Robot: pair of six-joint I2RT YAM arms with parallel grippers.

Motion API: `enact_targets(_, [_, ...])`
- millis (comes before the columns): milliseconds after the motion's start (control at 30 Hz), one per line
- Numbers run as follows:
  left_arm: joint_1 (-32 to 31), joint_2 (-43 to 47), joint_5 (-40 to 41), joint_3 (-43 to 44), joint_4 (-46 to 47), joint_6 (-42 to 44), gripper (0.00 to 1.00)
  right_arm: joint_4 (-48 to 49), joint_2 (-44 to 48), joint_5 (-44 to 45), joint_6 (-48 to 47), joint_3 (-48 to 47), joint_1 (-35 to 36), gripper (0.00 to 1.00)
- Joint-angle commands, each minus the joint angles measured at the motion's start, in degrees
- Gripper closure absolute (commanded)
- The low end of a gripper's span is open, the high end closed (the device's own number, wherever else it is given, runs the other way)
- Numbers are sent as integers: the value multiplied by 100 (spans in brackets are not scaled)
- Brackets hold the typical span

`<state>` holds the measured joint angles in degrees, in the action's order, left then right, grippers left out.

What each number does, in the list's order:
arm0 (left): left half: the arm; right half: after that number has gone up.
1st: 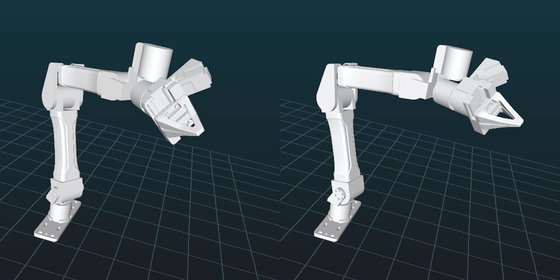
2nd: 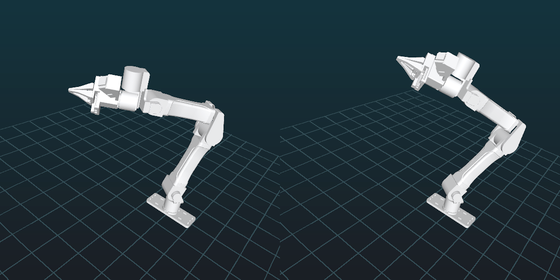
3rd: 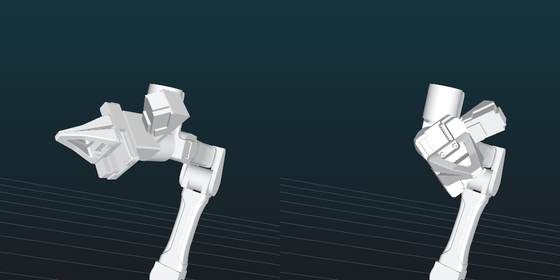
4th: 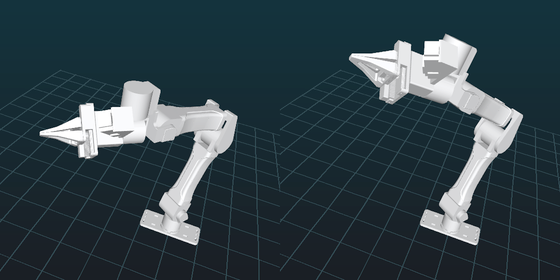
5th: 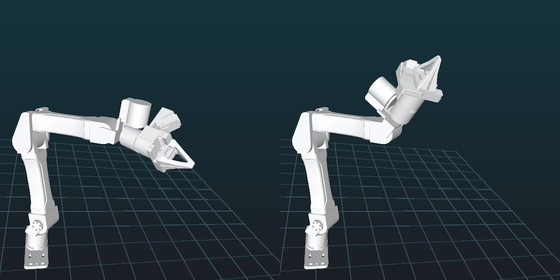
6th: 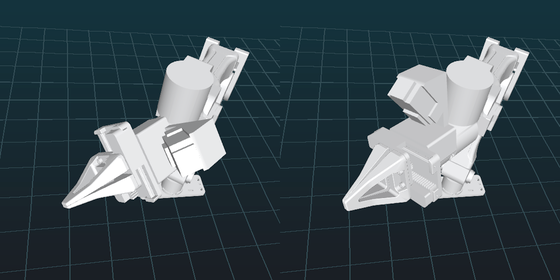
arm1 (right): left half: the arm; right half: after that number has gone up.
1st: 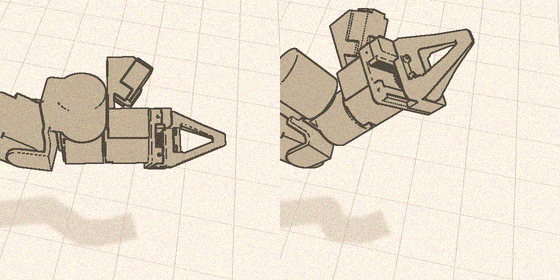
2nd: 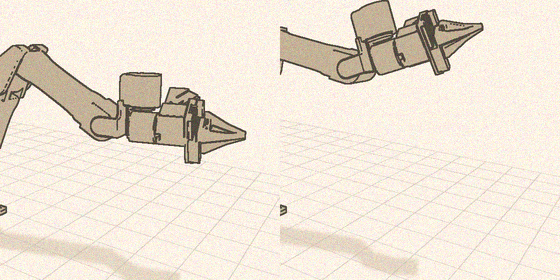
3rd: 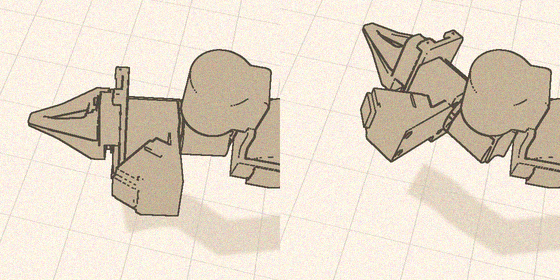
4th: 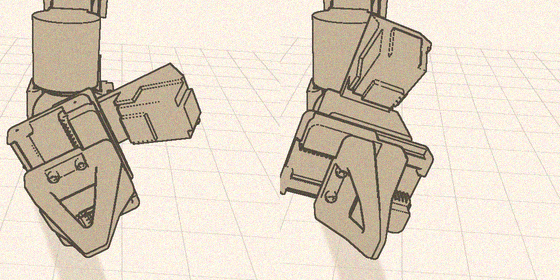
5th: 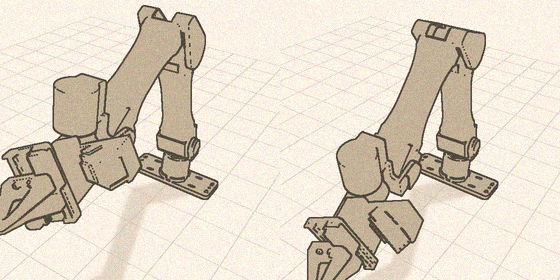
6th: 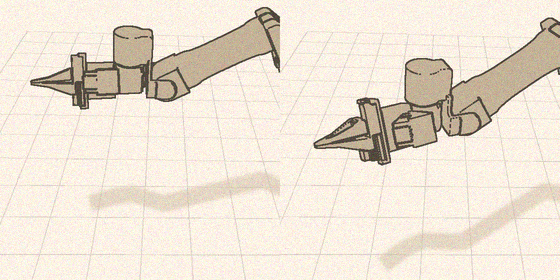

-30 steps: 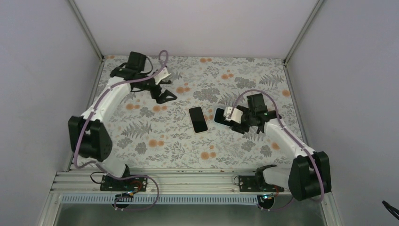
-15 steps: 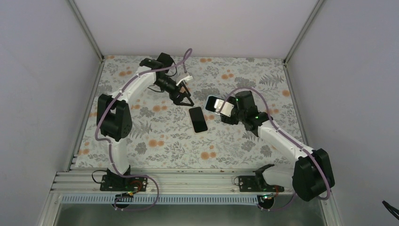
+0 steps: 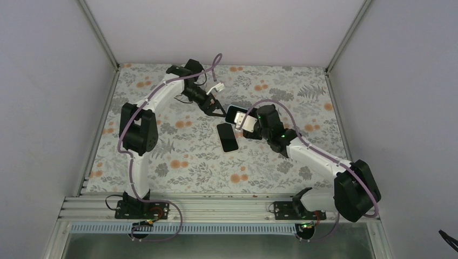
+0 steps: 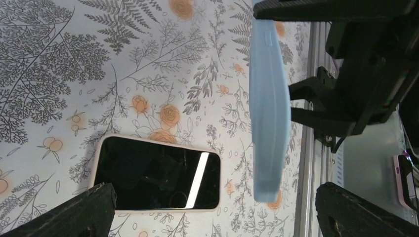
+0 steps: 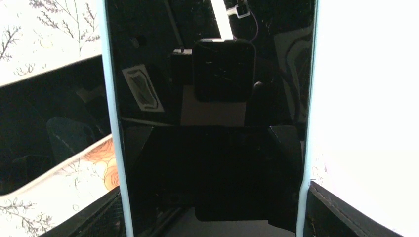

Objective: Take the phone out of the phone case
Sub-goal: Pick up the phone at the center of the board.

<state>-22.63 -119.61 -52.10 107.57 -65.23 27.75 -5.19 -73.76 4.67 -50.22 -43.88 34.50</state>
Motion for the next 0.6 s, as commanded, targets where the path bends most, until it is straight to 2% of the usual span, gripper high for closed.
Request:
enact_targets(0, [5, -103, -144, 313, 32, -141, 1, 855, -21, 332, 154, -252, 266, 36])
enact_targets(233, [-4, -170, -535, 335, -181, 87, 7, 1234, -426, 531, 151, -459, 502, 36])
enact_targets(567, [-13, -23, -787, 143, -539, 489, 36, 1686, -976, 910, 127, -714, 646, 36])
